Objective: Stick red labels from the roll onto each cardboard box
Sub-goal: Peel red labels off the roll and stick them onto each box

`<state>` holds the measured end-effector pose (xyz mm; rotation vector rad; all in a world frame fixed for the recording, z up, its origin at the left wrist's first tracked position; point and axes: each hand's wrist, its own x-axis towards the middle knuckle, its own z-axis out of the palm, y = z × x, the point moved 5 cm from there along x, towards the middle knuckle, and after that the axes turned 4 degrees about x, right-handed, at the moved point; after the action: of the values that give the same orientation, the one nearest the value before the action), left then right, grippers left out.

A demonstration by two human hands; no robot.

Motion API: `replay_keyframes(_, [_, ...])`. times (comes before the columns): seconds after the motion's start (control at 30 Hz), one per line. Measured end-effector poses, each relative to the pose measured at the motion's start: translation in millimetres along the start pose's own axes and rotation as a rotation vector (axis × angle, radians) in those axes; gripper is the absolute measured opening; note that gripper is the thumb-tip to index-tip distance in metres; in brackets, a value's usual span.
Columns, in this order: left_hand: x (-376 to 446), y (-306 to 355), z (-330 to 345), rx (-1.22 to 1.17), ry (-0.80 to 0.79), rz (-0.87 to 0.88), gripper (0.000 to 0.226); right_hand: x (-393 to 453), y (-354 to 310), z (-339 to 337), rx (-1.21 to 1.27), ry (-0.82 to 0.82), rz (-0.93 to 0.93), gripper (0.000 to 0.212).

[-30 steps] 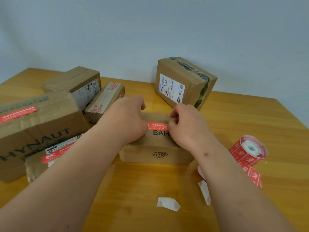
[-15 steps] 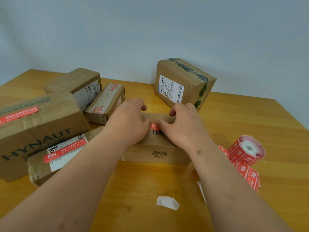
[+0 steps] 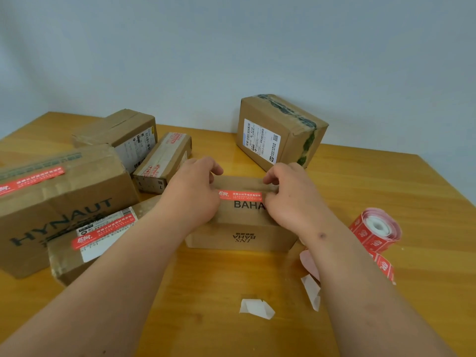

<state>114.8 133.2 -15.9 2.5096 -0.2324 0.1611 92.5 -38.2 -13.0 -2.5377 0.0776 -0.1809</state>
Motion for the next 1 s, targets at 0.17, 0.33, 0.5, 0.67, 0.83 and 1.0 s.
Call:
replay_keyframes(0.17, [-6,1,-2,-0.058,0.033,-0.016,0.043,-4,-3,-1,-0.03,0.011,-0.038,0.018])
replay_keyframes(0.33, [-14,0,-7,0.032,0.061,0.028,0.037,-9,2,-9,-0.137,0.098,-0.017,0.029])
replay_keyframes(0.5, [-27,3,22,0.367,-0.318,0.143,0.077,-18,7,5,-0.275,-0.274,0.0,0.084])
replay_keyframes(0.67, [-33,3,18,0.369,-0.378,0.148,0.09,-25,14,1,-0.17,-0.435,0.113,0.101])
replay_keyframes(0.83, [-43,6,9,0.432,-0.372,0.173,0.094,-35,9,7,-0.107,-0.376,0.109,0.102])
replay_keyframes(1.0, [-48,13,-14,0.55,-0.303,0.147,0.078,-39,1,9,-0.2,-0.327,0.025,0.088])
